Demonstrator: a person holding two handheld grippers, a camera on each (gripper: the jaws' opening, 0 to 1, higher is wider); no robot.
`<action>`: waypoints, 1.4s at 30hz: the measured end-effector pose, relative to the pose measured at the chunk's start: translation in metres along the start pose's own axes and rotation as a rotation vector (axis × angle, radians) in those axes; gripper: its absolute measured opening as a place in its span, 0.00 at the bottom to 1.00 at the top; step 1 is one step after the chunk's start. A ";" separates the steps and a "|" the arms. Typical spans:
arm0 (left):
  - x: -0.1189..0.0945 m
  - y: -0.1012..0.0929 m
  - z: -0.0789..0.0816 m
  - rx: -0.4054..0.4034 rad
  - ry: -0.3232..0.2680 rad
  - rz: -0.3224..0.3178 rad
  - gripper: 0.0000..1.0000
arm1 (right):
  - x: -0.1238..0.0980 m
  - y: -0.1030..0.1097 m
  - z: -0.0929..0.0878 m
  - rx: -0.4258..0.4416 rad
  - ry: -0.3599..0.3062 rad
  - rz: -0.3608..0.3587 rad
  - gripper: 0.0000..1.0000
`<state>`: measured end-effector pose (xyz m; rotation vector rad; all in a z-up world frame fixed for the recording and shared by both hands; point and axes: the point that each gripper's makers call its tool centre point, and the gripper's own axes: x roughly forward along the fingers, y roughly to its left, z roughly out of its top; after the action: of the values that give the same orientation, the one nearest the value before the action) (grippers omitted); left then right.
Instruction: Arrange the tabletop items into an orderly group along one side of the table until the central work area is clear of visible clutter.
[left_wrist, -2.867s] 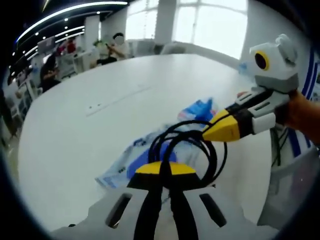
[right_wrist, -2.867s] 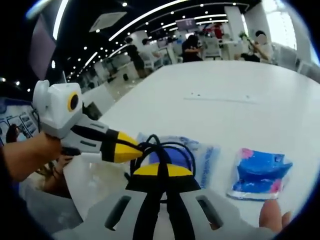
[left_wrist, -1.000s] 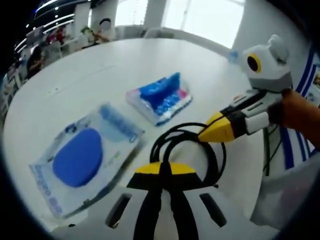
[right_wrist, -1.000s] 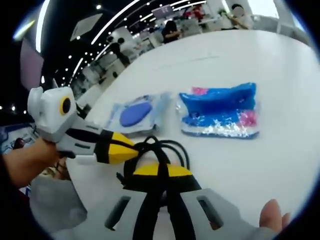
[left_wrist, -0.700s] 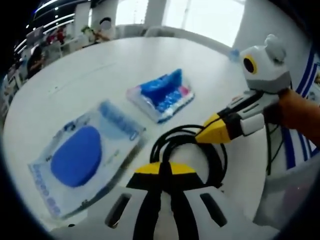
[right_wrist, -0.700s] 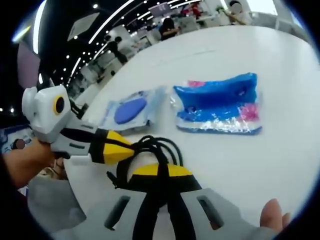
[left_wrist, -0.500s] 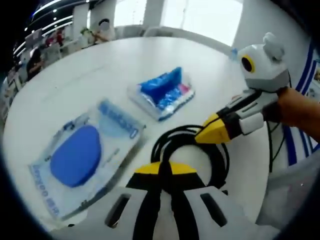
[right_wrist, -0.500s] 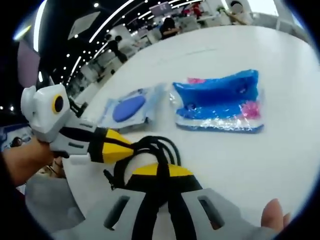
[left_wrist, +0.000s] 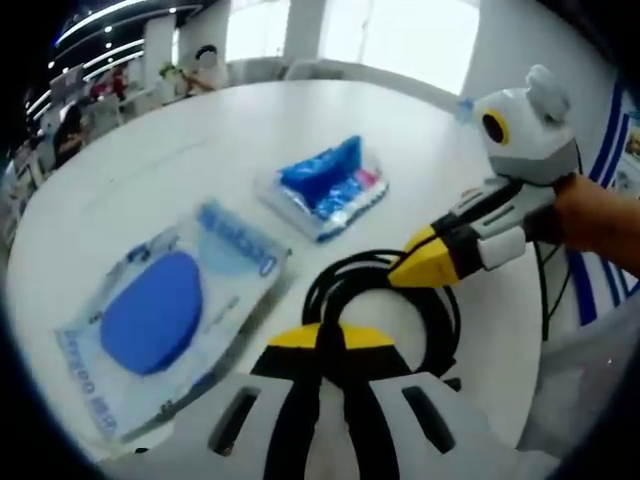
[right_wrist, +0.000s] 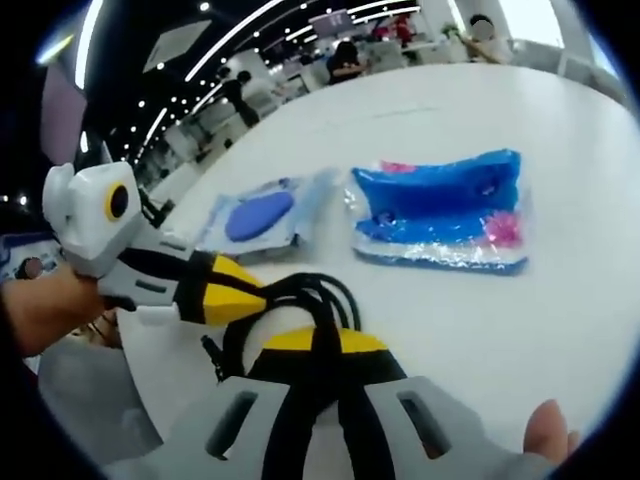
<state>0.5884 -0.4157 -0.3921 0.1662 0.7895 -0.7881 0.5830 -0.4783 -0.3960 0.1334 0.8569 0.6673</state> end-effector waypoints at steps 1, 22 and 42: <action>0.000 0.000 0.000 0.002 0.000 -0.001 0.03 | 0.000 0.000 0.001 -0.005 -0.004 0.001 0.06; -0.011 -0.009 0.011 0.015 -0.070 -0.055 0.35 | -0.013 0.004 0.019 -0.090 -0.108 0.010 0.38; -0.039 -0.038 0.016 0.040 -0.199 -0.228 0.74 | -0.030 0.050 0.026 -0.171 -0.194 0.199 0.74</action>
<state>0.5539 -0.4265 -0.3483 0.0326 0.6099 -1.0195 0.5638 -0.4532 -0.3404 0.1282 0.6014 0.8958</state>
